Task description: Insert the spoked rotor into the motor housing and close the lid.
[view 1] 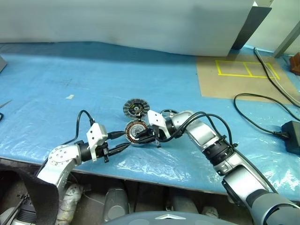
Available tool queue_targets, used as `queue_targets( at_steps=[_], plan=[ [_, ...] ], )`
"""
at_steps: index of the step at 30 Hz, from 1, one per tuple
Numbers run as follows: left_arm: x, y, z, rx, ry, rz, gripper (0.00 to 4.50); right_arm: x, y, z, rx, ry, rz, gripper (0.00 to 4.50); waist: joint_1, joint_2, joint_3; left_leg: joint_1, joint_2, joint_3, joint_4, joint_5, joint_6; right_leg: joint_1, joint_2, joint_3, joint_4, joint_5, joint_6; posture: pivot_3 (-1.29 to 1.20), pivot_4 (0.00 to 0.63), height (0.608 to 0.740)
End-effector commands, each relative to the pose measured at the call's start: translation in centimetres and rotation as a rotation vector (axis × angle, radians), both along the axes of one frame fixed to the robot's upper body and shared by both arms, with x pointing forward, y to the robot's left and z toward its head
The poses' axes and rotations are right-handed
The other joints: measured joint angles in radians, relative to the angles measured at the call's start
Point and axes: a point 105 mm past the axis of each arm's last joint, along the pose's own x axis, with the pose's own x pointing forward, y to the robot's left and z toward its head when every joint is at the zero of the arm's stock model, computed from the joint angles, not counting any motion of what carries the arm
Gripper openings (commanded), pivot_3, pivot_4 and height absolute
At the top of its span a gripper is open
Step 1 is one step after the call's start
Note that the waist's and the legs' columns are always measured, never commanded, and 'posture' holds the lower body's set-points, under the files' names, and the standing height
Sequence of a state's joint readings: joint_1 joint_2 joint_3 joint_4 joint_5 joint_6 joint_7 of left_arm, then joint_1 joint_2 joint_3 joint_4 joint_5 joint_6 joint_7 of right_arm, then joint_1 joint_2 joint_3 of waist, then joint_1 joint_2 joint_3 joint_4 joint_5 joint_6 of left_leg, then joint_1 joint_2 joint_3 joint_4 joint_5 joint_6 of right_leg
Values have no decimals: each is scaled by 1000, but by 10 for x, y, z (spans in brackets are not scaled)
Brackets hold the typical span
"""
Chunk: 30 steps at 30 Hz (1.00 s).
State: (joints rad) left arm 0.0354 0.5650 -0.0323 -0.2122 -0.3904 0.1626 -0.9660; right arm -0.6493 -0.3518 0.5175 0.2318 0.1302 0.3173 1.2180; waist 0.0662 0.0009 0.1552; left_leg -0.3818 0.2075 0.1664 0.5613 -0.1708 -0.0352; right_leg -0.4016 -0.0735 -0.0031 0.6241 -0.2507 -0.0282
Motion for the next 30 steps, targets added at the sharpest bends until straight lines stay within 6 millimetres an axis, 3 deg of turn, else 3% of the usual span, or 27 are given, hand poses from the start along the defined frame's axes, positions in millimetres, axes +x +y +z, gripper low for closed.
queue_targets(
  at_steps=[1, 14, 24, 30],
  plan=[
    [1, -7, 13, -6, -49, -17, 2343, 9, -4, -1, -17, -46, -26, 734, 0, 0, 0, 0, 0, 0, 0, 0, 0, 0, 0, 0, 0, 0, 0, 0, 150, 740],
    [6, -14, 18, -16, -55, -30, 2343, 8, -1, 10, 27, -57, -32, 734, 1, 0, 0, 1, 0, 0, 1, 0, 0, 0, 0, 0, 1, 0, 0, 0, 150, 740],
    [5, -15, 16, -14, -51, -26, 2343, 15, 7, 55, 195, -54, -77, 734, 0, 0, 0, -1, 0, 0, 0, 0, 0, -1, 0, 0, 0, 0, 0, 0, 150, 740],
    [6, -12, 16, -12, -50, -19, 2343, 18, 1, 59, 206, -67, -124, 734, 0, 0, 0, -1, 0, 0, 0, 0, -1, -1, 0, 0, 0, 0, 0, 0, 150, 740]
  ],
)
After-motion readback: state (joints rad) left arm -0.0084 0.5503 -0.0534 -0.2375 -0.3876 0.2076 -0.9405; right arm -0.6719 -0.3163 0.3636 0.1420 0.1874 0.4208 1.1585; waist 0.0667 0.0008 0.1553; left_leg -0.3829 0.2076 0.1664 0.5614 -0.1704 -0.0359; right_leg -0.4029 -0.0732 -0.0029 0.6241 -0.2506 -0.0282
